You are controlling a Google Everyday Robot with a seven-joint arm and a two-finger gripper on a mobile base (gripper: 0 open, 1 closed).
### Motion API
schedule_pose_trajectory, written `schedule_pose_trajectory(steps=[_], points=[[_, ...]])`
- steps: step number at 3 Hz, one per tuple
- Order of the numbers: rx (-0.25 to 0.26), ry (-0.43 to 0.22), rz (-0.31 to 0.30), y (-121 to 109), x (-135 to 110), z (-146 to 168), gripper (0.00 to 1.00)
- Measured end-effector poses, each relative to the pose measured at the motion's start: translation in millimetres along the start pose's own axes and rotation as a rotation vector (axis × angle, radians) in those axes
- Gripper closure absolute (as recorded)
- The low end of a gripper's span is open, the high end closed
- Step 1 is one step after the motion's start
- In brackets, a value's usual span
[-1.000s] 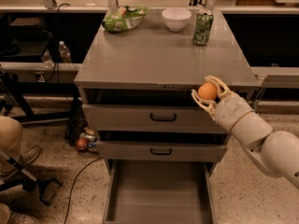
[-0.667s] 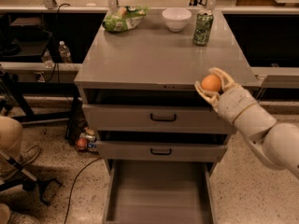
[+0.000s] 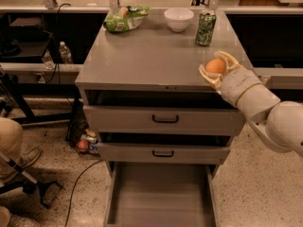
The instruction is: Pick orange from bottom drawer and place on counter
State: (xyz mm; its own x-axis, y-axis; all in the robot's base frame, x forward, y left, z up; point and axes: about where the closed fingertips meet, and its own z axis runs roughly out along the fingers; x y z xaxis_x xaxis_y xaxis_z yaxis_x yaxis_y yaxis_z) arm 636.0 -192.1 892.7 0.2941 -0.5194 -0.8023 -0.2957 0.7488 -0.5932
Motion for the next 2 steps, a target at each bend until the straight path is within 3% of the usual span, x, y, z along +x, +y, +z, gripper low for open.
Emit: schedule_pose_trajectory(steps=[1,2], points=[[-0.030,0.062,0.046,-3,-13,25,1.00],[-0.068,0.141,0.130,-6,-1,55,1.00]])
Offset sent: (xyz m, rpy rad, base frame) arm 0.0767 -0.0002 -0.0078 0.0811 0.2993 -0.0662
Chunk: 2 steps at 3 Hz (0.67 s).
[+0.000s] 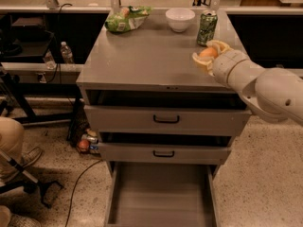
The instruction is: Pick orange from bottom drawer and place on counter
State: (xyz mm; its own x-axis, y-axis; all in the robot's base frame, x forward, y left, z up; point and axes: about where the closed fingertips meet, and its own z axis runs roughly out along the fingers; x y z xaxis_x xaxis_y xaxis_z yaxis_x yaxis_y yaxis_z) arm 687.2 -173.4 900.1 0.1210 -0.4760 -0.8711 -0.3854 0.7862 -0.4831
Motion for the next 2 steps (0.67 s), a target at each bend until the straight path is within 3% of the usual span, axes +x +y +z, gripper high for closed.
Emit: schedule_pose_trajectory(steps=[2], points=[[-0.018,0.048,0.113,-15,28,28,1.00]])
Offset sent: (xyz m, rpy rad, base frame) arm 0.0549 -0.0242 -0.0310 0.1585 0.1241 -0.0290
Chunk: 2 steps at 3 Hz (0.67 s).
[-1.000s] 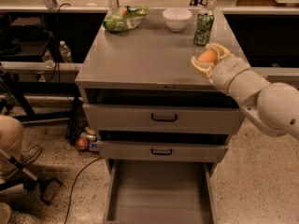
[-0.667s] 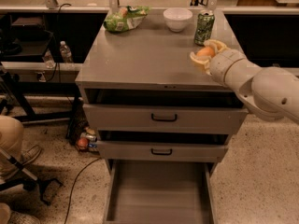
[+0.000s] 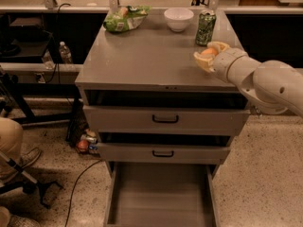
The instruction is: Pick orange from bottom drawer and place on counter
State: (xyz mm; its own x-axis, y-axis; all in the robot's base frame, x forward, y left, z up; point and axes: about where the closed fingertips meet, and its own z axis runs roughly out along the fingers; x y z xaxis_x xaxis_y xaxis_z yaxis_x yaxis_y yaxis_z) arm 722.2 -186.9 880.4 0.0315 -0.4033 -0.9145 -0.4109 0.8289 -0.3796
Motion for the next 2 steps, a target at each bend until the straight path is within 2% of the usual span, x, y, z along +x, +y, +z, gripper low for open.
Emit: schedule_pose_trajectory(steps=[2], points=[[-0.013,-0.026,0.069,-8,9,24,1.00]])
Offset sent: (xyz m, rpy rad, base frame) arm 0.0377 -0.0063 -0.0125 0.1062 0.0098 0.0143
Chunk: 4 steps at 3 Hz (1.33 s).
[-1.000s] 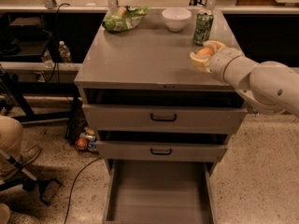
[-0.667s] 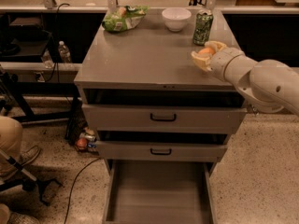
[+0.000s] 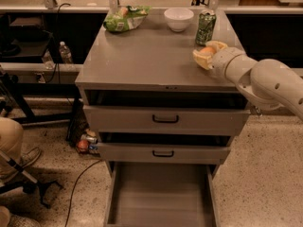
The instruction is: Pick orange from bottom drawer and place on counter
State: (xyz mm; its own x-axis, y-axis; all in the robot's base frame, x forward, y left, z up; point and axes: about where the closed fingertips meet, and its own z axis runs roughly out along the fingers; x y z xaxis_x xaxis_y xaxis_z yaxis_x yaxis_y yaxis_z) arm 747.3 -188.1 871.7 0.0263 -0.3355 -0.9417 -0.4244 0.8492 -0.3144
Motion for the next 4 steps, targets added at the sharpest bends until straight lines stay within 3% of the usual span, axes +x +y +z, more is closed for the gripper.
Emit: schedule_pose_trajectory(steps=[1,4], points=[[-0.009,-0.004,0.020,-1.7,3.6,8.0,0.84],[-0.022,-0.001,0.045,-3.2,7.2,14.2,0.06]])
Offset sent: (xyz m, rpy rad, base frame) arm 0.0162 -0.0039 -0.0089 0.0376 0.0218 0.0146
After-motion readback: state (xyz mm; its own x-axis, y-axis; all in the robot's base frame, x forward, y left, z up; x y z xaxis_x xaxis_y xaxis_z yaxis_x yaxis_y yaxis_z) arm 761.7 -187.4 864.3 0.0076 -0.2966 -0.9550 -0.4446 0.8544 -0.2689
